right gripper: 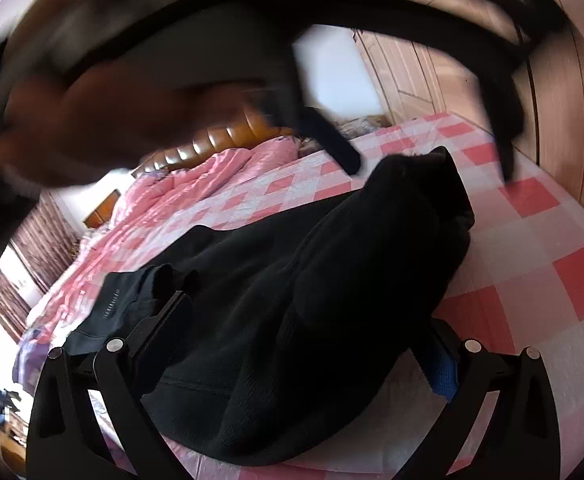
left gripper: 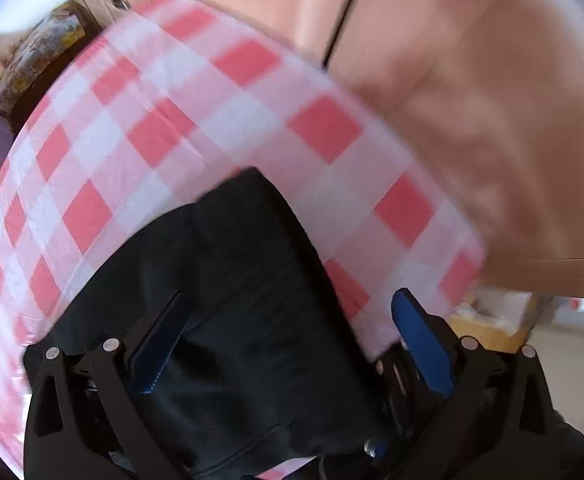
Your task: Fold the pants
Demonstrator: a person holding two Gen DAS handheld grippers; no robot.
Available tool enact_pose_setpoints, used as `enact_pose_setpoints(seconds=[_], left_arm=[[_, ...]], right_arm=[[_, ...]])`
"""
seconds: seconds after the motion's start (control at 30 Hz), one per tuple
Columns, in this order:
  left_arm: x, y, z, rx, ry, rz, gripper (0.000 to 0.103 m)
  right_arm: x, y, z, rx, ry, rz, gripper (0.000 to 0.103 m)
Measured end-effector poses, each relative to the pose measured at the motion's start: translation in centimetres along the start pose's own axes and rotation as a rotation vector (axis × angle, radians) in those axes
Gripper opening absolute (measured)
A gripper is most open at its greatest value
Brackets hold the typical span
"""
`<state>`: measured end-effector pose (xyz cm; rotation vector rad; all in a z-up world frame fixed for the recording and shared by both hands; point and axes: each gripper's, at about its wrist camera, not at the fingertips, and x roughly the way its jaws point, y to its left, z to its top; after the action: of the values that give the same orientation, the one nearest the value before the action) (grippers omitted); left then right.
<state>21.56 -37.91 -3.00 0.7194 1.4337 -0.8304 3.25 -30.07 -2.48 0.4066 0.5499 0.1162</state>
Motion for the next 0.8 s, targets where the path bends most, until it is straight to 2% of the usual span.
enact_pose_setpoints(seconds=[0.1,0.2,0.23,0.27,0.3,0.37,0.43,0.5,0.63,0.73,0.8], left_arm=[[3.9,-1.7,1.0,0.043,0.147,0.131,0.101],[6.9,-2.6,1.3,0.093,0.245,0.29,0.096],[7.5,-2.6,1.1,0.113,0.264,0.34,0.082],[7.9,-2.4,0.7,0.132,0.273,0.391,0.058],[7.9,-2.3,0.4,0.146,0.264,0.418,0.048],[6.9,-2.2,-0.3,0.161,0.221,0.396,0.026],[4.9,-1.9,-1.4,0.145,0.149,0.385,0.024],[2.1,-0.9,-2.4,0.089,0.06,0.336,0.023],[-5.4,2.3,-5.3,-0.029,-0.116,0.229,0.023],[-10.4,4.9,-8.7,-0.115,-0.236,0.168,0.022],[-13.7,7.1,-12.3,-0.182,-0.328,0.117,0.022]], right_arm=[[-0.5,0.5,-0.2,-0.009,-0.007,0.007,0.099],[-0.6,0.7,-0.2,-0.008,0.002,0.011,0.099],[-0.7,0.5,-0.3,-0.003,0.017,0.035,0.099],[-0.9,0.0,-0.2,0.006,0.025,0.036,0.099],[-1.2,-0.3,-0.4,0.016,0.033,0.046,0.099],[-1.5,-0.8,-0.9,0.04,0.065,0.048,0.099],[-1.2,-1.1,-1.7,0.073,0.104,0.042,0.099],[-0.7,-0.2,-2.6,0.076,0.139,0.074,0.099],[0.4,5.2,-3.0,-0.072,0.168,0.092,0.099],[2.0,8.9,-3.0,-0.192,0.179,0.001,0.099],[3.8,11.3,-3.5,-0.302,0.208,-0.131,0.099]])
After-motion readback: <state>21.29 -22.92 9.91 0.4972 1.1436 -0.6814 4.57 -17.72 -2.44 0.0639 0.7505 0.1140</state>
